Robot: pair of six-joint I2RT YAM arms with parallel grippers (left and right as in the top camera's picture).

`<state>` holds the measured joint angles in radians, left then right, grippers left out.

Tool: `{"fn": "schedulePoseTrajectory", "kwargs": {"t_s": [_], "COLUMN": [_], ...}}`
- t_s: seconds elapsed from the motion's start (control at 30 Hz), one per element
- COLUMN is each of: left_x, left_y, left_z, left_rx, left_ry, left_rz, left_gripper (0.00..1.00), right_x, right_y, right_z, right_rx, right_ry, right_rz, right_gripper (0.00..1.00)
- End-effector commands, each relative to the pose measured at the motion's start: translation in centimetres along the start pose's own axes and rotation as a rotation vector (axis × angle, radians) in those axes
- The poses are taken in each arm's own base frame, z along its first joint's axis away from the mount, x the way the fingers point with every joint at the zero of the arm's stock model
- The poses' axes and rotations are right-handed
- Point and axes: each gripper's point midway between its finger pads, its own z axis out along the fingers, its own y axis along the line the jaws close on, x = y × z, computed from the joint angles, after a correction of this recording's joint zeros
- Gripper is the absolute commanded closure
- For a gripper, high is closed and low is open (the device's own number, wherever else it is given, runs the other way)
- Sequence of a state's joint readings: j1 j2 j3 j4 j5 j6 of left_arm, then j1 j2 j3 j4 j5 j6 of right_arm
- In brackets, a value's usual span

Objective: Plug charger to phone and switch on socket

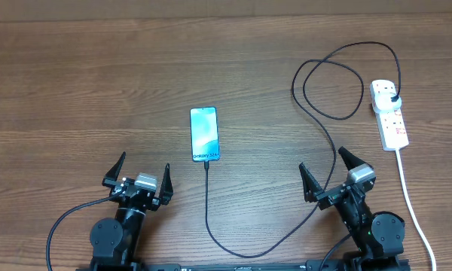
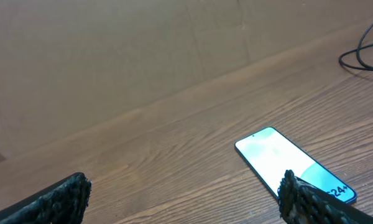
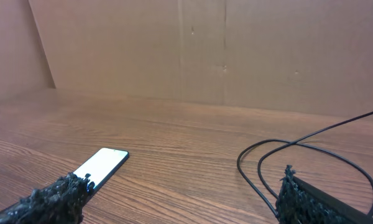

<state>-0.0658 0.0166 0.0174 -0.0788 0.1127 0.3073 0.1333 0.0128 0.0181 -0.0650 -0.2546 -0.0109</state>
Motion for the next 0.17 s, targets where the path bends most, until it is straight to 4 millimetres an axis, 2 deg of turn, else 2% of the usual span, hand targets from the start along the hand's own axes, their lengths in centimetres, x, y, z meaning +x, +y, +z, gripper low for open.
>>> {"fn": "schedulePoseTrajectory", "kwargs": {"t_s": [0.0, 0.13], "left_x": [-0.05, -0.05], "left_y": [-0.31, -0.31], "left_z": [-0.01, -0.01], "left_rx": [0.013, 0.013], "left_ry": [-0.013, -0.013], "left_rz": [0.012, 0.012], "left_gripper": [0.00, 0.00], "right_x": [0.15, 0.15], "right_y": [-0.17, -0.17], "right_z": [0.00, 0.00], "right_rx": [0.010, 0.010], "right_ry": [-0.005, -0.005], "right_rz": [0.003, 0.003], "right_gripper": [0.00, 0.00]}}
